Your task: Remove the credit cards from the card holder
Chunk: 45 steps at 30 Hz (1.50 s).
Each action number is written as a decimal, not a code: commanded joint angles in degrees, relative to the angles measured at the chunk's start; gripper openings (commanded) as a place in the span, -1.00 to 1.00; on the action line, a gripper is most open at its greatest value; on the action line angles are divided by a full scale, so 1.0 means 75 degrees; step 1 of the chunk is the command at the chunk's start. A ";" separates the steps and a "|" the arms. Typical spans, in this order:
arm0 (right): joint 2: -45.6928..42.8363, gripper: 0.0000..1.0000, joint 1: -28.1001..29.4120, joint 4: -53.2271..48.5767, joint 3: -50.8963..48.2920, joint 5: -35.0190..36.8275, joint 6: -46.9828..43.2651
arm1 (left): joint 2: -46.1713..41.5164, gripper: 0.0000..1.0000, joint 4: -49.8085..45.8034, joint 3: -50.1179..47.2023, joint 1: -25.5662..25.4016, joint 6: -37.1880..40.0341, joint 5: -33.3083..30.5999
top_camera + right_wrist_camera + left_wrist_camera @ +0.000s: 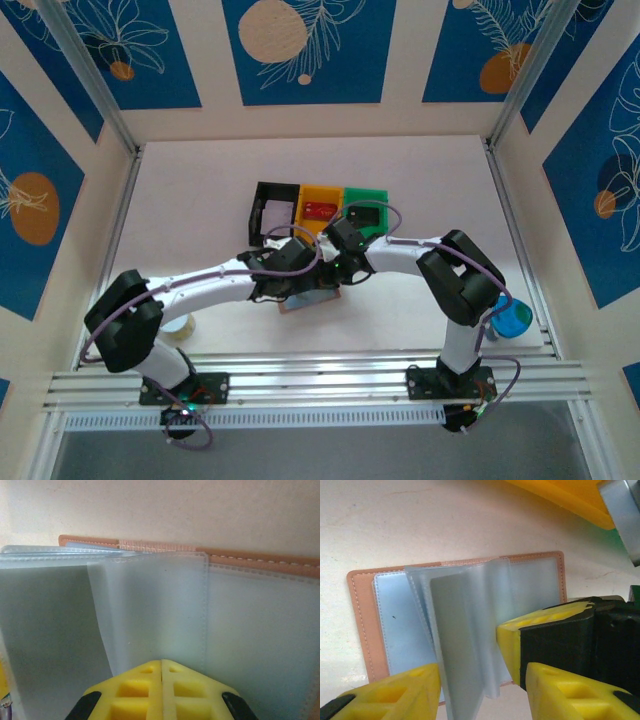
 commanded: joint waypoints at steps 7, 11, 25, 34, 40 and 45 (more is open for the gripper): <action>0.0107 -1.00 0.0162 -0.0012 -0.0003 -0.0126 0.0045 | -0.0063 -0.13 0.0763 0.0698 -0.0103 0.0126 0.0208; 0.0099 -1.00 0.0156 -0.0009 -0.0013 -0.0126 0.0036 | 0.0186 -0.14 0.0965 0.0801 -0.0103 0.0080 0.0407; -0.0342 -1.00 -0.0442 0.1398 -0.0791 -0.1498 0.0672 | 0.0737 -0.17 0.1254 0.1126 -0.0197 0.0015 0.0650; -0.0852 -1.00 -0.0729 0.1658 -0.1163 -0.1464 0.0728 | 0.0749 -0.17 0.1187 0.1019 -0.0209 0.0052 0.0592; -0.1005 -1.00 -0.0844 0.1721 -0.1265 -0.1452 0.0728 | 0.0641 -0.17 0.1177 0.0752 -0.0197 0.0059 0.0510; -0.0969 -1.00 -0.0840 0.1841 -0.1279 -0.1594 0.0754 | 0.0411 -0.17 0.1044 0.0541 -0.0174 0.0075 0.0374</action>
